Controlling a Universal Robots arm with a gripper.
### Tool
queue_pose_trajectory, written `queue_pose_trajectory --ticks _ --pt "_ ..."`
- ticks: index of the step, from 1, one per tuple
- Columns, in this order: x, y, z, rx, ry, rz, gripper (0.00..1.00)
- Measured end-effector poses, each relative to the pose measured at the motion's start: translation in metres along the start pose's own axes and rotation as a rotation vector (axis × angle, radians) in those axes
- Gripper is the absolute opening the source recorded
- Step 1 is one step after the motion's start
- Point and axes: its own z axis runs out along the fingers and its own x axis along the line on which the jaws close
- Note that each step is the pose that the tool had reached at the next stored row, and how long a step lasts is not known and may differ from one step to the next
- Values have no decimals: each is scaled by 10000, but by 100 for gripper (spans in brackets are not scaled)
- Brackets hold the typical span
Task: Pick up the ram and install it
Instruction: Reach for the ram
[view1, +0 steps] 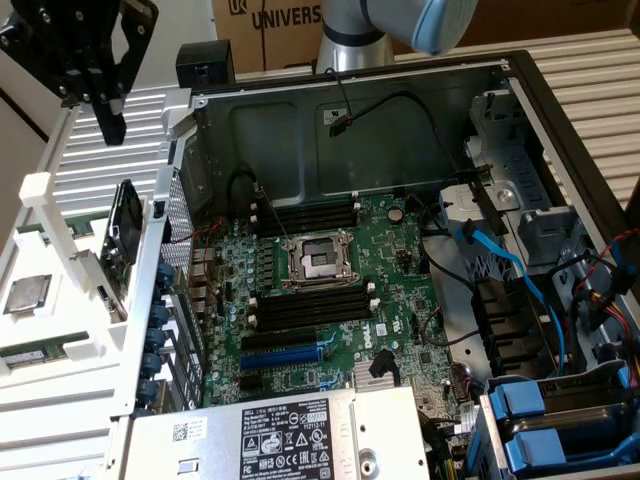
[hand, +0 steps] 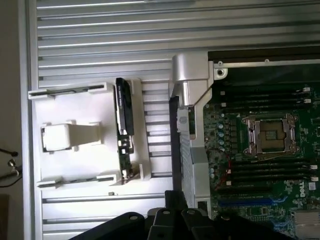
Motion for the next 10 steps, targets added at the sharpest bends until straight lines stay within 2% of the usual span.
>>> queue_pose_trajectory --ticks 3,5,8,9,10 --pt "131 -11 1 0 -3 -1 11" --pt "313 -24 2 0 -4 -1 11" --pt "451 -34 2 0 -4 0 11" --pt "586 -44 2 0 -3 -1 11" --pt "634 -47 3 0 -4 -1 11"
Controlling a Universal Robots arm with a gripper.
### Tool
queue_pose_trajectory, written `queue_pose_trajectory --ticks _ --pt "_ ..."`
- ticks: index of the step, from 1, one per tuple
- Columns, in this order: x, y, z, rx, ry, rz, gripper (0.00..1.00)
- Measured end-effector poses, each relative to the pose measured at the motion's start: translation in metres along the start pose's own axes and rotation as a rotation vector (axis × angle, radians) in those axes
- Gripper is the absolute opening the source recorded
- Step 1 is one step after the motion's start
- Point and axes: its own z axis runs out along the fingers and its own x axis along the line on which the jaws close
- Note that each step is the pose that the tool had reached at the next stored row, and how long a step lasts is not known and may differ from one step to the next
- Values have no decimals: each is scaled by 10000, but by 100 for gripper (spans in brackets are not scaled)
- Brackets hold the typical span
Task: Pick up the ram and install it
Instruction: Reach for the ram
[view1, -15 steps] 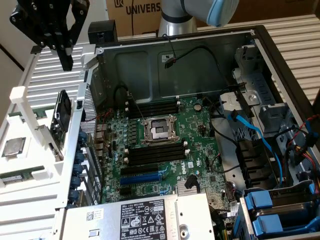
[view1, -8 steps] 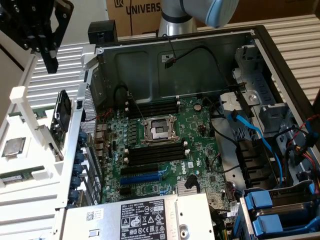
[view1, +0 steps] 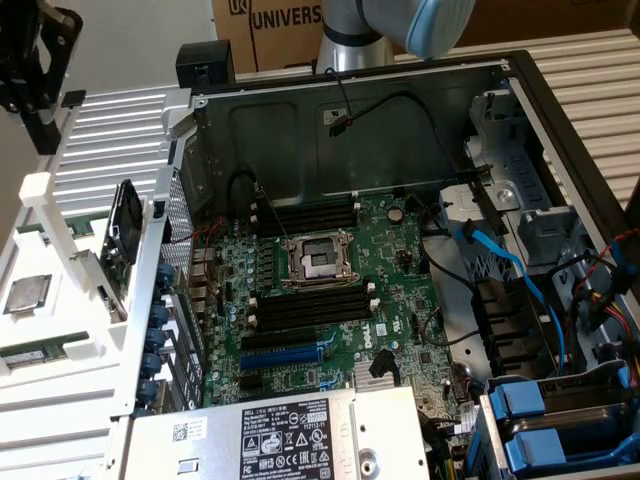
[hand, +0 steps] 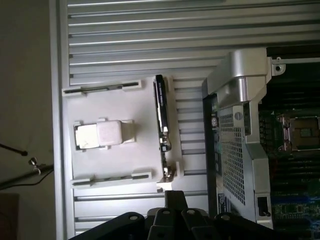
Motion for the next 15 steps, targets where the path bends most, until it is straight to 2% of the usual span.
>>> queue_pose_trajectory --ticks 11,12,15 --pt "500 -35 6 -1 -11 0 11" --pt "570 -30 6 9 -9 -58 11" --pt "627 9 9 35 -4 -234 11"
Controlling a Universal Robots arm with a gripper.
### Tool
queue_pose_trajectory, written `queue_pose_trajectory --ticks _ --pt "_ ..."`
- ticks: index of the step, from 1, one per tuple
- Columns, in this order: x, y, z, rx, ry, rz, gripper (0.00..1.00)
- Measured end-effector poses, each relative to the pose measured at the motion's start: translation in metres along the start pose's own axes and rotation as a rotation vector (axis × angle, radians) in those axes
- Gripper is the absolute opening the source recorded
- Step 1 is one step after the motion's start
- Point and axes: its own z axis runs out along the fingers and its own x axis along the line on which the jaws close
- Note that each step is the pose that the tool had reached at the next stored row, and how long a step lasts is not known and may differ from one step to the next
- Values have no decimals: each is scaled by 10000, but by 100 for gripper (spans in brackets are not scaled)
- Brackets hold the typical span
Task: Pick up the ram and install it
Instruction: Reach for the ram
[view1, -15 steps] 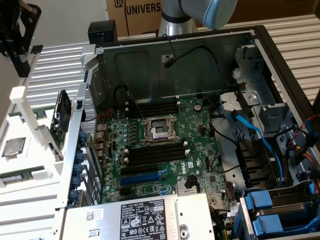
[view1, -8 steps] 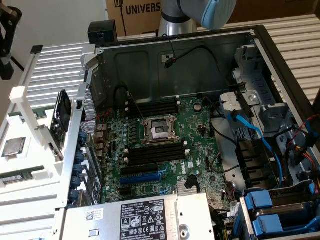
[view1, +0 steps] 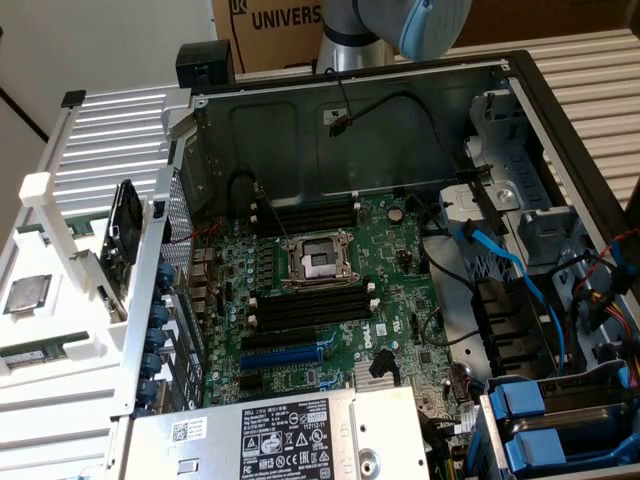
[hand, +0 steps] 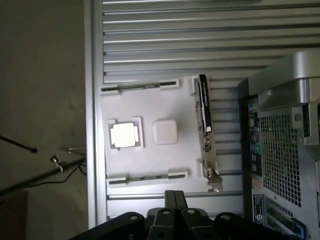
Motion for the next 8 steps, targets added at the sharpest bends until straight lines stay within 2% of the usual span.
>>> queue_pose_trajectory --ticks 8 --pt "129 64 3 14 16 -355 11"
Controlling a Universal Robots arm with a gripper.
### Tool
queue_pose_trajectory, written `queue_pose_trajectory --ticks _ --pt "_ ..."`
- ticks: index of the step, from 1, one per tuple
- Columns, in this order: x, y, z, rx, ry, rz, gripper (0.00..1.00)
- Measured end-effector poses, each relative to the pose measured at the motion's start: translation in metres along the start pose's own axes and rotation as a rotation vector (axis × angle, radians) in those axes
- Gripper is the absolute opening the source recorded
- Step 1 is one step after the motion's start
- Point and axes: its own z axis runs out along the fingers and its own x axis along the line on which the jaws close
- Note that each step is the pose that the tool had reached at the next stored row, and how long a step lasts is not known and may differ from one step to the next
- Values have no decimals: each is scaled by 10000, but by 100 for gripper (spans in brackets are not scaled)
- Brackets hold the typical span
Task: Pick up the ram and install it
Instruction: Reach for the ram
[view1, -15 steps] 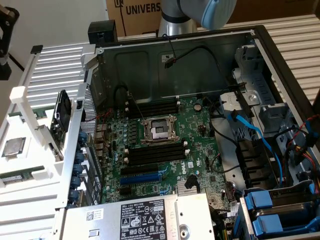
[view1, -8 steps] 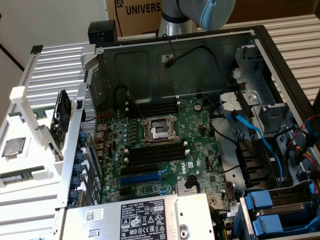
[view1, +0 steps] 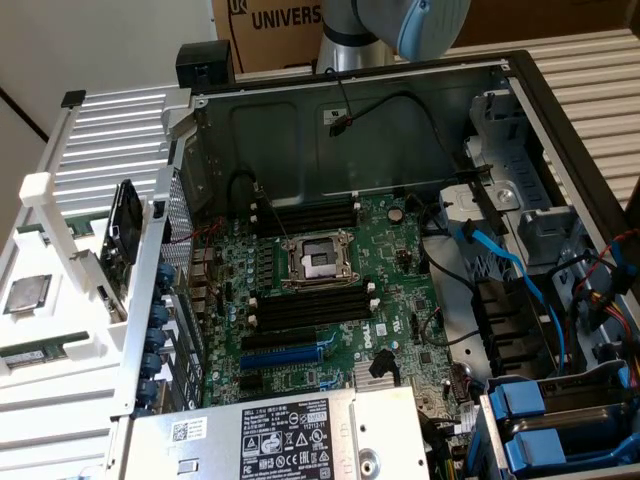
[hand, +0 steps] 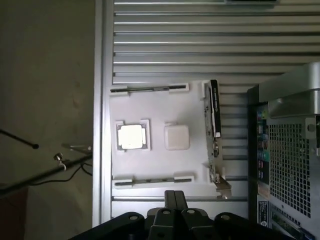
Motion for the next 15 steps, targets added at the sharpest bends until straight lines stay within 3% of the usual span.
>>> queue_pose_trajectory --ticks 4,6,7,15 --pt "255 142 6 9 0 -17 11" --pt "336 164 8 9 1 -21 11" --pt "437 165 11 9 2 -88 11" --pt "390 159 44 10 10 -263 11"
